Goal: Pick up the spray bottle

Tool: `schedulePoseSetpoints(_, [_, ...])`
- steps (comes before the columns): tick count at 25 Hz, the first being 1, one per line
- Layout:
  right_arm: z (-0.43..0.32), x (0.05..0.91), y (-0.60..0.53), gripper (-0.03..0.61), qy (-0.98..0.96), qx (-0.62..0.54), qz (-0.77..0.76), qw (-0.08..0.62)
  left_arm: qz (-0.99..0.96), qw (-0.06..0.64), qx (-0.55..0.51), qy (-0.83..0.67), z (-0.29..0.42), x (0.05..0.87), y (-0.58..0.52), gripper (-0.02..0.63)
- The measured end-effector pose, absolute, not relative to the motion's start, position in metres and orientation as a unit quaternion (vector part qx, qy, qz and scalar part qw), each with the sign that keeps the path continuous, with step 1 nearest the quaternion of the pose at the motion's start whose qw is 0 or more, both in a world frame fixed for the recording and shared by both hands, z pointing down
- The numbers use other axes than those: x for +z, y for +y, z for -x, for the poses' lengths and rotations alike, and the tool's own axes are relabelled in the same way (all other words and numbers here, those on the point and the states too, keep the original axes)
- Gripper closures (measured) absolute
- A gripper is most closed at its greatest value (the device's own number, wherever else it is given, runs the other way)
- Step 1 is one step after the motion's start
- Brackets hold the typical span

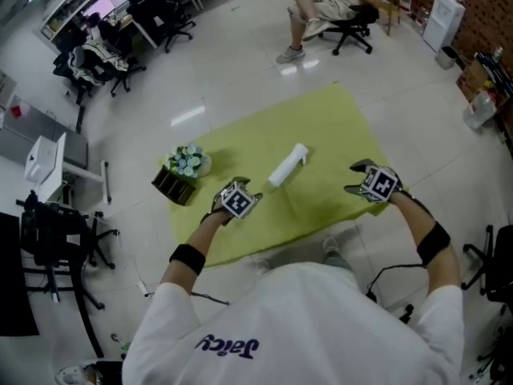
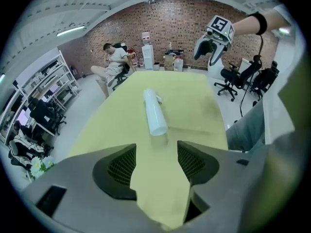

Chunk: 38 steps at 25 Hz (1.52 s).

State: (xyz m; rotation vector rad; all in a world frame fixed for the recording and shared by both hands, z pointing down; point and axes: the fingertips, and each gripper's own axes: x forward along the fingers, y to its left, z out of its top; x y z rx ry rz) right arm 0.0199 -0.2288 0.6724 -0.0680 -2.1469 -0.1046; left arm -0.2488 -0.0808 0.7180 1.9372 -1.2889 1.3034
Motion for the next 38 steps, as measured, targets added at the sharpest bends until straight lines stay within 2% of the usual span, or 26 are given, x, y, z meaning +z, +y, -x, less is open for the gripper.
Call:
schedulePoseSetpoints(13, [-0.066, 0.66, -0.227, 0.288, -0.89, -0.024, -0.009, 0.455, -0.731, 0.229, 0.462, -0.447, 0.22, 0.721, -0.143, 0.322])
schedulePoseSetpoints(14, [-0.07, 0.661, -0.229, 0.288, -0.889, -0.021, -0.013, 0.456, -0.732, 0.227, 0.461, -0.446, 0.217, 0.72, -0.149, 0.299])
schedulePoseSetpoints(17, [-0.077, 0.661, -0.231, 0.288, -0.892, -0.013, -0.021, 0.452, -0.734, 0.231, 0.46, -0.444, 0.211, 0.722, -0.162, 0.295])
schedulePoseSetpoints(22, [-0.083, 0.656, -0.235, 0.288, -0.898, -0.002, -0.034, 0.439, -0.738, 0.253, 0.451, -0.432, 0.202, 0.733, -0.179, 0.241])
schedulePoseSetpoints(26, [-0.093, 0.654, -0.236, 0.288, -0.9, 0.001, -0.042, 0.435, -0.738, 0.26, 0.451, -0.43, 0.2, 0.742, -0.194, 0.241])
schedulePoseSetpoints(28, [-0.099, 0.653, -0.237, 0.288, -0.901, -0.001, -0.049, 0.432, -0.737, 0.273, 0.443, -0.431, 0.197, 0.747, -0.2, 0.209])
schedulePoseSetpoints(32, [-0.108, 0.653, -0.238, 0.288, -0.904, 0.005, -0.071, 0.421, -0.739, 0.279, 0.436, -0.43, 0.187, 0.757, -0.216, 0.209])
schedulePoseSetpoints(34, [-0.113, 0.652, -0.238, 0.288, -0.906, 0.005, -0.079, 0.416, -0.74, 0.279, 0.438, -0.428, 0.182, 0.761, -0.225, 0.179])
schedulePoseSetpoints(37, [-0.122, 0.65, -0.237, 0.288, -0.907, 0.006, -0.095, 0.41, -0.745, 0.275, 0.44, -0.42, 0.171, 0.768, -0.237, 0.177])
schedulePoseSetpoints(38, [-0.126, 0.65, -0.236, 0.288, -0.907, 0.008, -0.101, 0.408, -0.746, 0.275, 0.441, -0.417, 0.168, 0.771, -0.24, 0.15])
